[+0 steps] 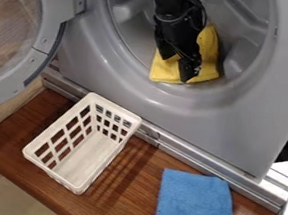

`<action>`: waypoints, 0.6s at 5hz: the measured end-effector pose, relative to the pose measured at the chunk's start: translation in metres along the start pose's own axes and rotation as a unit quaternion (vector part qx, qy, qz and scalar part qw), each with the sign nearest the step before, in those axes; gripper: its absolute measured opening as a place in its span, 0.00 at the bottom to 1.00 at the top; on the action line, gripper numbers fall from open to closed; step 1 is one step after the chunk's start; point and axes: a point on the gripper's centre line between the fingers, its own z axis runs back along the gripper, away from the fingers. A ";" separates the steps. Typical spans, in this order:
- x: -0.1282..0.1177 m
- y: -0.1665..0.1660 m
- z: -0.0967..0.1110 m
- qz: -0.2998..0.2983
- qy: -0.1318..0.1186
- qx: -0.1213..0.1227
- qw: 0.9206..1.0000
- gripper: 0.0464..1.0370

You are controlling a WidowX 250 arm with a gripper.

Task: Take the yellow towel from the washing machine and place it the basket

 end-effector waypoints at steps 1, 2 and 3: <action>0.002 0.005 -0.012 0.000 0.014 0.000 1.000 0.91; 0.003 0.010 -0.013 0.011 0.008 0.016 1.000 0.62; -0.004 0.007 -0.016 0.020 0.019 0.018 0.999 0.31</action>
